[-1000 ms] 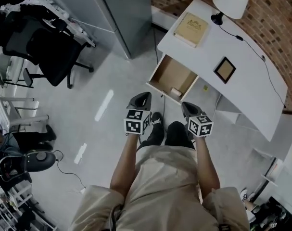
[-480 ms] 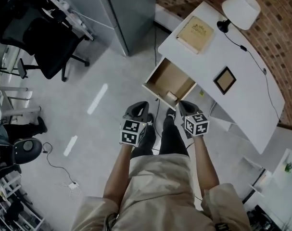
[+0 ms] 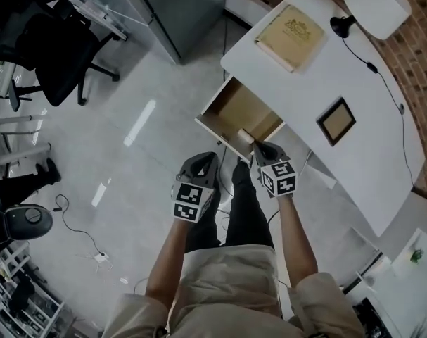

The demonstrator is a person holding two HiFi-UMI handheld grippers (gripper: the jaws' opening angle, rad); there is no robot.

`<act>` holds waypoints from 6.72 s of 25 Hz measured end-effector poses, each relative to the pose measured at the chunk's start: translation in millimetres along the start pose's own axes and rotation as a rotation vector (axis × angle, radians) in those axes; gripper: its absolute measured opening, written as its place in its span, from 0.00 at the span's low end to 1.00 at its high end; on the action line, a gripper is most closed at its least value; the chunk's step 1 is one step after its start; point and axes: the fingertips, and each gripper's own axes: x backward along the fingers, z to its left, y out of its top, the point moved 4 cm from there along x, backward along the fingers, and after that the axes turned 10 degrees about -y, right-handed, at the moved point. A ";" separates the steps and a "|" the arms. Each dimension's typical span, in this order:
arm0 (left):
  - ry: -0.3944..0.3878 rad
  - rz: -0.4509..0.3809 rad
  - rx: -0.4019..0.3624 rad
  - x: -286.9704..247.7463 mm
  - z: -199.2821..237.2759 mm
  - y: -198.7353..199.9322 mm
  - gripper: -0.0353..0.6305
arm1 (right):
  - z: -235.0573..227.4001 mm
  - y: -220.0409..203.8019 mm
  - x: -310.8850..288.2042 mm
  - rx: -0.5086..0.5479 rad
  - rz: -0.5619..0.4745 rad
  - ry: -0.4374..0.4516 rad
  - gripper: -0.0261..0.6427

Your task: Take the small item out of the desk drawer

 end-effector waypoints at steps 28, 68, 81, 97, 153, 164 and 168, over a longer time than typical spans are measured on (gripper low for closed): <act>0.081 0.035 0.157 -121.6 49.2 -121.1 0.08 | -30.0 -83.5 -183.6 0.366 0.313 0.162 0.08; 0.063 0.031 0.210 -129.1 79.8 -146.7 0.08 | -32.4 -169.1 -278.0 0.537 0.845 0.126 0.25; 0.051 0.061 0.192 -135.3 83.5 -130.0 0.08 | -28.2 -138.6 -256.8 0.471 0.676 0.115 0.25; -0.024 0.108 0.091 -126.5 70.9 -110.7 0.08 | -31.3 -110.7 -218.3 0.347 0.536 0.065 0.25; -0.126 0.122 -0.110 -19.6 -8.3 -22.6 0.08 | 18.0 -14.4 13.9 -0.170 0.087 -0.063 0.25; -0.098 0.069 -0.081 16.6 -19.6 6.8 0.08 | 46.4 17.0 65.9 -0.267 -0.048 -0.051 0.25; -0.099 0.061 -0.086 29.2 -30.4 13.1 0.08 | 50.1 24.1 90.9 -0.288 -0.097 -0.068 0.25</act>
